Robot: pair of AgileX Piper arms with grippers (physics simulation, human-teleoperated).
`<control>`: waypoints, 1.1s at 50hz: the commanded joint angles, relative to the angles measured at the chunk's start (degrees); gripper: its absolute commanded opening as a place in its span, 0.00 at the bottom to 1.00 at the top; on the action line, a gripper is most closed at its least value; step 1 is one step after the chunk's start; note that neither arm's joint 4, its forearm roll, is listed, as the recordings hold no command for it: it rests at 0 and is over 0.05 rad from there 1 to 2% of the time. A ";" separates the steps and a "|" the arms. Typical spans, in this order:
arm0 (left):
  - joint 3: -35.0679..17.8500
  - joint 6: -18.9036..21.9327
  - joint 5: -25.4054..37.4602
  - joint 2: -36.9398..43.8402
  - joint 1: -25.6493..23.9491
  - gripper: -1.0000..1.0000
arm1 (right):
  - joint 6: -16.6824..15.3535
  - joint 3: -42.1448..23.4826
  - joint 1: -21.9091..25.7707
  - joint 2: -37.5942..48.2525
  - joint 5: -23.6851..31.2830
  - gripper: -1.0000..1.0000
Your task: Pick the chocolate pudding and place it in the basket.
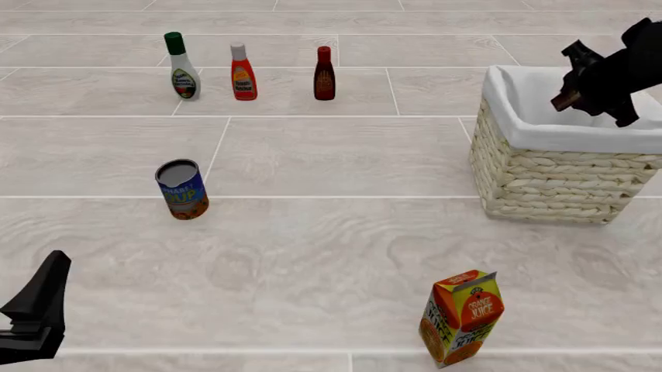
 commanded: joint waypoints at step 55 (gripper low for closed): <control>0.00 -0.01 0.00 0.00 0.01 1.00 | 3.24 2.56 2.56 0.27 -2.39 1.00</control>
